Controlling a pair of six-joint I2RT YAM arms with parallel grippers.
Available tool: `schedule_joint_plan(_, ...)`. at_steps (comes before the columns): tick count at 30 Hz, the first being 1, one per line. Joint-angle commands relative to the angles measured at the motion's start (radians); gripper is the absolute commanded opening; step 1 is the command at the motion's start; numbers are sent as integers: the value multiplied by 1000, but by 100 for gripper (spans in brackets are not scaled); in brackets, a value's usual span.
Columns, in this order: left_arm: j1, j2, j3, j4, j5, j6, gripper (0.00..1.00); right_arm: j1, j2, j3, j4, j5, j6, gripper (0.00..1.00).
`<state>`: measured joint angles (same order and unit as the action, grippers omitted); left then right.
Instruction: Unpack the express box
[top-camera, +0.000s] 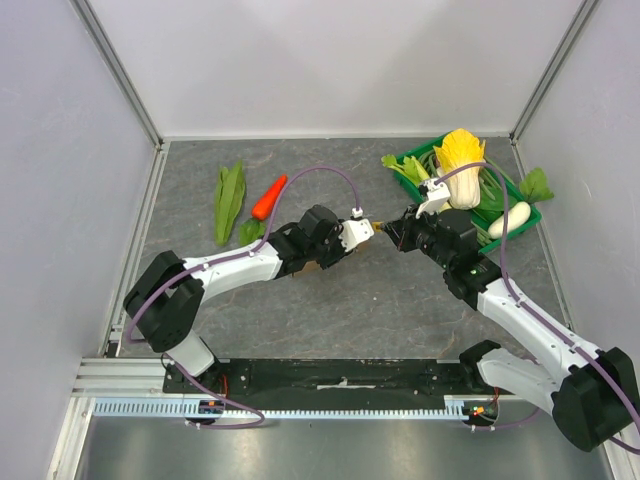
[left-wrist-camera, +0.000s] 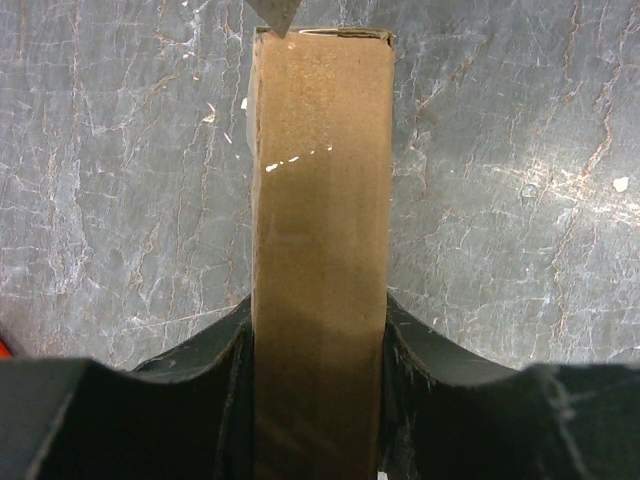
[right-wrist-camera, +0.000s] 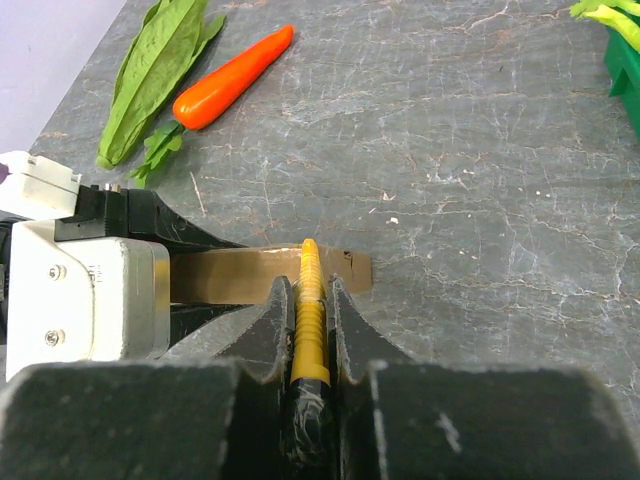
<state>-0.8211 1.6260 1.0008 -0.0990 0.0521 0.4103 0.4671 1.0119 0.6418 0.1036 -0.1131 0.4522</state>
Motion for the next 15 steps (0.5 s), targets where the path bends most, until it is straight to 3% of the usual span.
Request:
schedule_joint_plan(1, 3, 100, -68, -154, 31, -61, 40, 1, -18, 45, 30, 29, -4, 0)
schedule_joint_plan(15, 4, 103, -67, -156, 32, -61, 40, 1, -4, 52, 48, 24, -1, 0)
